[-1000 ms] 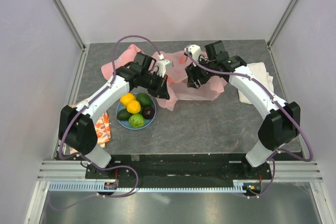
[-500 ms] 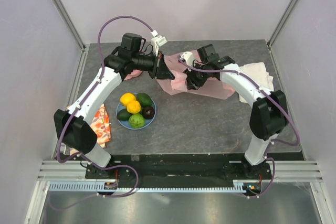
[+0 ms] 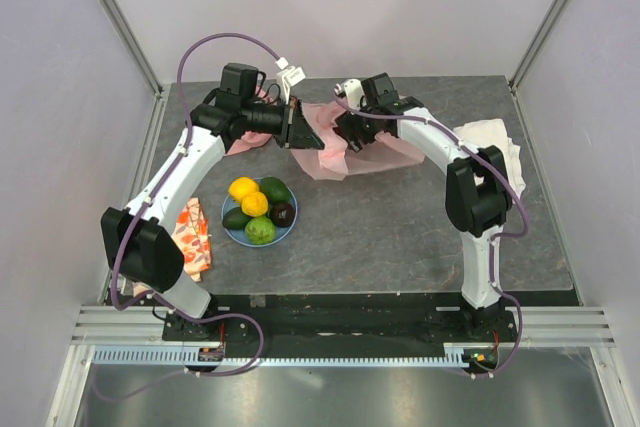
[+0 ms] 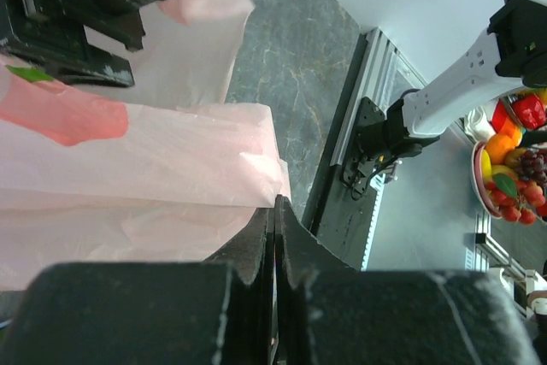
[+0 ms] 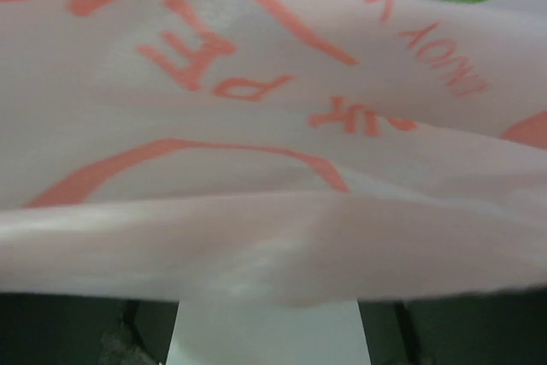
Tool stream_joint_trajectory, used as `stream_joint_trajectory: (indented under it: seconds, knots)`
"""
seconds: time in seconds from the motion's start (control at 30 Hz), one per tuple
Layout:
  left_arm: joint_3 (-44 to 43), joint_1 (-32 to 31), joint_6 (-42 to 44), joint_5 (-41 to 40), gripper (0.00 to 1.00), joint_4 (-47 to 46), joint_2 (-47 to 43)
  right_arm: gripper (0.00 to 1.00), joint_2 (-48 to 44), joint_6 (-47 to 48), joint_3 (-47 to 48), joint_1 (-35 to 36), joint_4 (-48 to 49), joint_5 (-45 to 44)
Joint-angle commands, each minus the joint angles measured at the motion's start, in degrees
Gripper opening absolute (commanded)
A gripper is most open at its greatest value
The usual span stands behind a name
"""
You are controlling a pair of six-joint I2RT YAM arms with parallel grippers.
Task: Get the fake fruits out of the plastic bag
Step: Take out the fake fruit from the plastic bag.
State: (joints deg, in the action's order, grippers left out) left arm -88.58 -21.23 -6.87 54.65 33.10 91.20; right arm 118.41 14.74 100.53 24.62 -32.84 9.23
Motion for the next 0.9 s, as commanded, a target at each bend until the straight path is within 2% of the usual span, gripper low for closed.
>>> stream_joint_trajectory:
  seconds: [0.0, 0.13, 0.3, 0.4, 0.43, 0.5, 0.6, 0.63, 0.67, 0.7, 0.87]
  knots:
    - [0.4, 1.4, -1.9, 4.8, 0.02, -0.8, 0.0, 0.80, 4.3, -3.0, 4.1, -0.3, 6.8, -7.1]
    - [0.6, 1.8, -1.7, 5.9, 0.02, -0.8, 1.9, 0.86, 8.7, -4.3, 7.5, -0.5, 12.0, -8.9]
    - [0.3, 1.8, -1.5, 6.3, 0.02, -0.9, 4.1, 0.85, 19.7, -3.9, 19.8, -0.4, 11.0, -13.0]
    - [0.3, 1.8, -1.4, 5.8, 0.02, -0.8, 4.5, 0.67, 22.7, -1.7, 22.7, -0.4, 11.0, -13.1]
    - [0.5, 1.8, -1.4, 5.5, 0.02, -0.9, 4.3, 0.56, 23.0, -0.2, 22.8, -0.5, 10.9, -13.0]
    - [0.9, 1.9, -1.0, 5.2, 0.02, -0.8, 4.2, 0.50, 23.4, 0.4, 22.2, -0.7, 10.6, -12.6]
    - [1.4, 1.9, -0.8, 4.3, 0.02, -0.9, 3.9, 0.25, 22.0, 0.5, 20.2, -1.3, 10.7, -10.9]
    - [1.6, 1.9, -0.7, 3.0, 0.02, -0.9, 3.8, 0.10, 20.4, 0.5, 19.6, -1.3, 10.7, -10.2]
    - [1.7, 1.9, -0.5, 2.2, 0.02, -1.0, 3.8, 0.02, 19.1, 0.1, 18.5, -1.3, 10.6, -9.7]
    - [1.7, 1.9, -0.5, 1.4, 0.01, -1.0, 3.8, 0.00, 17.7, -0.1, 17.8, -1.4, 10.6, -9.3]
    - [0.8, 2.2, -0.5, -6.5, 0.02, -1.7, 4.8, 0.00, 1.3, -2.3, 7.4, -1.8, 10.1, 7.3]
